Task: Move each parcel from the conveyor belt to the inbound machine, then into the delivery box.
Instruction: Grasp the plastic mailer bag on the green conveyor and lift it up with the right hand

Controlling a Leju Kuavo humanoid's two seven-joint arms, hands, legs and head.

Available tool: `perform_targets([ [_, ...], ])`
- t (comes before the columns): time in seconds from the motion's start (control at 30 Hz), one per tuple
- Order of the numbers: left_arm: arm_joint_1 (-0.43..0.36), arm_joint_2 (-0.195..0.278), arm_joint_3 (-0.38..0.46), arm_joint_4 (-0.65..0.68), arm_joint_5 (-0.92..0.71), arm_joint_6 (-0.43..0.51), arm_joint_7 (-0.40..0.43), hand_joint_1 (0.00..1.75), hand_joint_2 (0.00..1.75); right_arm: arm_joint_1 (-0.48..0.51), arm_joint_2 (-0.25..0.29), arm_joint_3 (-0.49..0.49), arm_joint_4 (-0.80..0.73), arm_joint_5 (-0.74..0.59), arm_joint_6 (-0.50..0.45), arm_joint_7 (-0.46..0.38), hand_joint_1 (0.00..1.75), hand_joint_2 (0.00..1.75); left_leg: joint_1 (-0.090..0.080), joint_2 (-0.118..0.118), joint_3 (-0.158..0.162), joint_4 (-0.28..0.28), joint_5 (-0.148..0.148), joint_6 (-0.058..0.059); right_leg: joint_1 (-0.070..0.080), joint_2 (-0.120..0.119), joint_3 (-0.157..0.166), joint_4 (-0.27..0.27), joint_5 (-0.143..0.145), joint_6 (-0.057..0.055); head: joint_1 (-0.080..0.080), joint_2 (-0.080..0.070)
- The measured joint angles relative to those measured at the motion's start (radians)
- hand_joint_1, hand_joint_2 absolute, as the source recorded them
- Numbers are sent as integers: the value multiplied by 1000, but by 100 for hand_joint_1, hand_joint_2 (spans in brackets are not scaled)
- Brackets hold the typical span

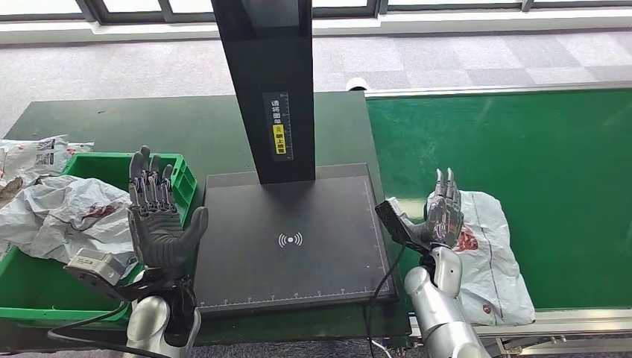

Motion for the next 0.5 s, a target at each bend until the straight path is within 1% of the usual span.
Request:
perform_targets([
  [0.27, 2, 0, 0, 2, 0, -2, 0, 0, 175, -10, -10, 0, 40, -6, 1, 22, 0, 175, 0, 0, 0, 0, 0, 0, 0, 0, 0, 0, 0, 0, 0, 0],
  [0.5, 11, 0, 0, 3, 0, -5, 0, 0, 175, -24, -22, 0, 81, -12, 1, 22, 0, 175, 0, 0, 0, 0, 0, 0, 0, 0, 0, 0, 0, 0, 0, 0],
])
